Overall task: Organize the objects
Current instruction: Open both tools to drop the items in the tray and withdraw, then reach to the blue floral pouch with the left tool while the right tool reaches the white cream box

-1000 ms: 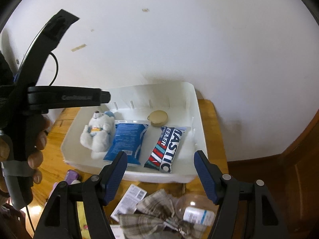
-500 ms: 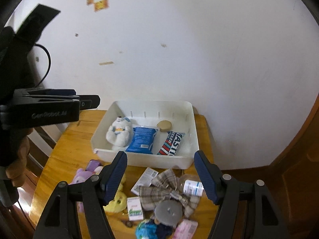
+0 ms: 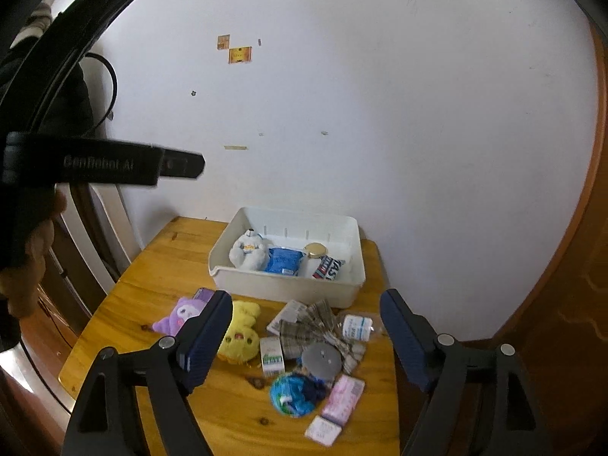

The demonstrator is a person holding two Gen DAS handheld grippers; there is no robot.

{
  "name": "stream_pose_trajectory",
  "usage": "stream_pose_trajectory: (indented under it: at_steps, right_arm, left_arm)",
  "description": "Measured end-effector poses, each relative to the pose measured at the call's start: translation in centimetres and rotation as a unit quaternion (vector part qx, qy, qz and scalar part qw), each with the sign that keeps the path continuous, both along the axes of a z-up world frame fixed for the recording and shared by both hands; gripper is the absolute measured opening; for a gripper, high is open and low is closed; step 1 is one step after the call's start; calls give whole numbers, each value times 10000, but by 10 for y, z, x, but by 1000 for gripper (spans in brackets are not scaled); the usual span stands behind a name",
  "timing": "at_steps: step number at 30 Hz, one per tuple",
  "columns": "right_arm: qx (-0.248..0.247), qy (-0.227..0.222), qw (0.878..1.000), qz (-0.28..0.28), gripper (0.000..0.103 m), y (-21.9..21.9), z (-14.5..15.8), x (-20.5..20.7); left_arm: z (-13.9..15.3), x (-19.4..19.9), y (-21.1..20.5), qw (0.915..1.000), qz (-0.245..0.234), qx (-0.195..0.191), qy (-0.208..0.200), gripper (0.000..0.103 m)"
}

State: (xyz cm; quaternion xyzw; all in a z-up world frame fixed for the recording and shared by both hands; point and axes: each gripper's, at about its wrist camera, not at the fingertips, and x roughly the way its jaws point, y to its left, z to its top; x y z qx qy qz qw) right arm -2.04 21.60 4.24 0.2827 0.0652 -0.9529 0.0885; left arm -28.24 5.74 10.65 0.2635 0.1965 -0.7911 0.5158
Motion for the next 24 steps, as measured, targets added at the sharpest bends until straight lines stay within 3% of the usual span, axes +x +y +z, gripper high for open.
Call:
stream_pose_trajectory:
  at_steps: [12, 19, 24]
  right_arm:
    - [-343, -211, 9985, -370, 81, 27, -45, 52]
    - [-603, -333, 9944, -799, 81, 45, -87, 63]
    - [-777, -511, 9883, -1209, 81, 60, -129, 62]
  left_arm:
    - [-24, -19, 32, 9993, -351, -64, -140, 67]
    - [-73, -42, 27, 9965, -702, 451, -62, 67]
    - [-105, -58, 30, 9954, -762, 572, -55, 67]
